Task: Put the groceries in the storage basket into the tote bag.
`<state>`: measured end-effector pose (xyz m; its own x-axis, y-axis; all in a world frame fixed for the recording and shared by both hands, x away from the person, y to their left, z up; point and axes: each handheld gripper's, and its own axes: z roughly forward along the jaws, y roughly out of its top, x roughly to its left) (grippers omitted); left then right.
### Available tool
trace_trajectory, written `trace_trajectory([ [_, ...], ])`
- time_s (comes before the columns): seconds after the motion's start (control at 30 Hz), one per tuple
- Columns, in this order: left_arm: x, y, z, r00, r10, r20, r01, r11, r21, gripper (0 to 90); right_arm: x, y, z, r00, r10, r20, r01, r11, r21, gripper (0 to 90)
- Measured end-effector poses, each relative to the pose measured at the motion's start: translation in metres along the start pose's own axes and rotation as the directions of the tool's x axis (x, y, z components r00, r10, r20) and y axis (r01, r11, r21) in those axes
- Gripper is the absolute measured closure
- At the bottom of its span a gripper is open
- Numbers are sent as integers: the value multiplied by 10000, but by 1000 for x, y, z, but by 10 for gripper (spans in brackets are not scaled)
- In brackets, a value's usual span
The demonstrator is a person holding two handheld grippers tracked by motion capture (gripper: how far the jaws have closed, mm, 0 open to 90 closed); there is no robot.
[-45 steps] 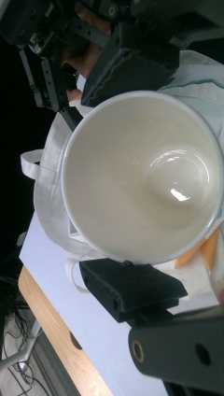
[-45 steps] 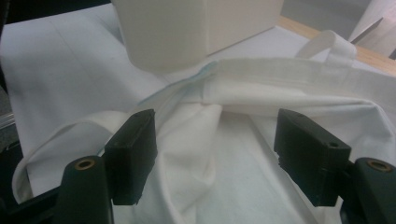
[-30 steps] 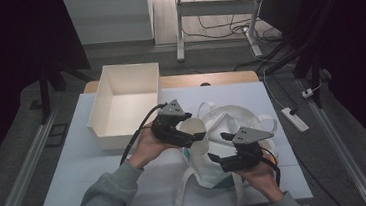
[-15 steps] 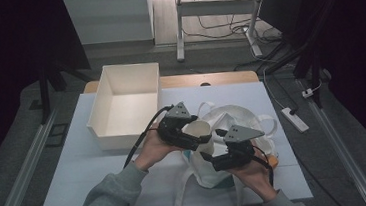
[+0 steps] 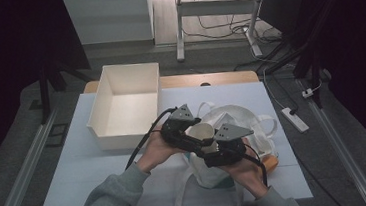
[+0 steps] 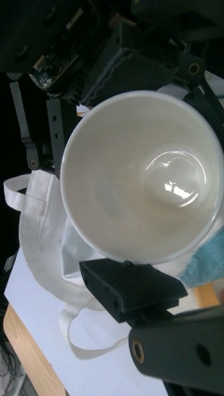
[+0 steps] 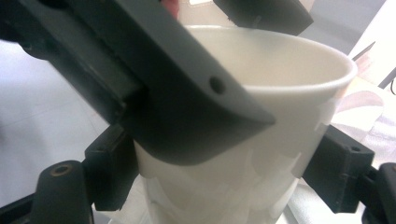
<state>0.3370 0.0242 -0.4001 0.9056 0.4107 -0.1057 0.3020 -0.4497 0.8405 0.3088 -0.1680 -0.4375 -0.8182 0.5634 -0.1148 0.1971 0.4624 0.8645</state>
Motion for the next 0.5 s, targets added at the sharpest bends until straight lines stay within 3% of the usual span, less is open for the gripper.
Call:
trace_trajectory([
  [0.37, -1, -1, 0, 9999, 128, -53, -129, 9999, -55, 178, 1, 0, 0, 9998, -127, 126, 126, 9999, 103, 208],
  [0.5, -1, 1, -7, 10000, -38, 21, 39, 9988, -495, 144, 1, -2, 1, 9997, -179, 190, 174, 9996, 227, 208],
])
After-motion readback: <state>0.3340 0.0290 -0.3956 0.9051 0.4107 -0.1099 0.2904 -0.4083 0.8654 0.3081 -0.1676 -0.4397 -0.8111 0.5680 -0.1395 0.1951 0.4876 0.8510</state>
